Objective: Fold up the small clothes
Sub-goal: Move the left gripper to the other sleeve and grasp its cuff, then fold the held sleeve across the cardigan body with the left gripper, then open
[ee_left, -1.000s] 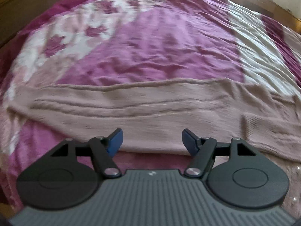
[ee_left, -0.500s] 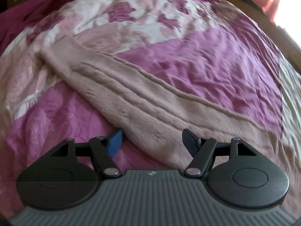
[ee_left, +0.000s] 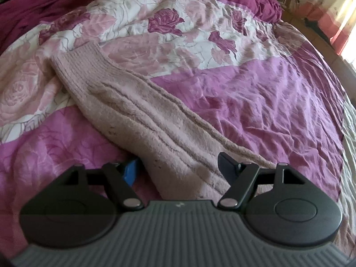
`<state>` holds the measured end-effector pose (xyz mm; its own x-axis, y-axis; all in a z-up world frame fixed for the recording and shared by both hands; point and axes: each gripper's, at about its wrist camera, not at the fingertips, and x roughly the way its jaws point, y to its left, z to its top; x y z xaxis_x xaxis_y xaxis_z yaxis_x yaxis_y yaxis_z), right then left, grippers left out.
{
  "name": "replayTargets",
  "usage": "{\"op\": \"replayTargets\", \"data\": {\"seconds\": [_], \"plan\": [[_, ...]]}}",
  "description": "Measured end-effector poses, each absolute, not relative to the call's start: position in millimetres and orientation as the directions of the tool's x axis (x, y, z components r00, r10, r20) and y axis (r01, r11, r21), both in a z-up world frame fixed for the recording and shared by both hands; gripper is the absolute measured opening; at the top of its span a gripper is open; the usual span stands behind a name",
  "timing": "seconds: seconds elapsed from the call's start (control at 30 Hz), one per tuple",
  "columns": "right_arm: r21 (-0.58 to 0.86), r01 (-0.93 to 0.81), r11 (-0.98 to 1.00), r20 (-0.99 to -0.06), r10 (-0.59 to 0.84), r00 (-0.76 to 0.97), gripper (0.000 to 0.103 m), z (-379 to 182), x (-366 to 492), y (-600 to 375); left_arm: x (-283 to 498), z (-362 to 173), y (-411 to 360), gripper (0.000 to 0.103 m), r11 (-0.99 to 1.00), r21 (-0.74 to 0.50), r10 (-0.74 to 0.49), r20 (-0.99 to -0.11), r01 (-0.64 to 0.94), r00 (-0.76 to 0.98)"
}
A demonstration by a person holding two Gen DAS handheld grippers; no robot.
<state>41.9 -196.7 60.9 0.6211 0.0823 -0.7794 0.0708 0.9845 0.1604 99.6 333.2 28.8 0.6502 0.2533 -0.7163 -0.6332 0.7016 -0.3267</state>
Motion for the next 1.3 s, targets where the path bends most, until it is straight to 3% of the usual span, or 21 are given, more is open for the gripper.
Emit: {"op": "replayTargets", "data": {"seconds": [0.17,0.2,0.3,0.4,0.7,1.3], "plan": [[0.182,0.073,0.98,-0.744,0.089,0.662,0.086,53.9,32.5,-201.5,103.9,25.6,327.6,0.074,0.731,-0.292,0.306,-0.667,-0.616,0.68],[0.186,0.082,0.979,-0.741,0.084,0.666,0.086,51.3,28.9,-202.3,102.8,25.3,326.1,0.067,0.736,-0.288,0.315,-0.656,-0.613,0.686],[0.201,0.104,0.974,-0.733,0.079,0.676,0.086,50.2,11.3,-202.9,99.1,29.1,322.6,0.022,0.766,-0.249,0.324,-0.647,-0.592,0.69],[0.195,0.084,0.977,-0.718,0.083,0.691,0.086,57.1,-5.3,-200.4,90.5,39.9,326.2,0.015,0.772,-0.313,0.276,-0.618,-0.553,0.736],[0.241,0.129,0.962,-0.716,0.086,0.693,0.086,66.1,-36.3,-205.0,72.6,98.1,285.6,0.014,0.857,-0.307,0.224,-0.5,-0.413,0.837],[0.347,0.211,0.914,-0.716,0.113,0.689,0.086,61.0,-58.9,-243.5,84.0,139.6,140.4,0.014,0.958,-0.237,0.025,-0.481,-0.158,0.876]]}}
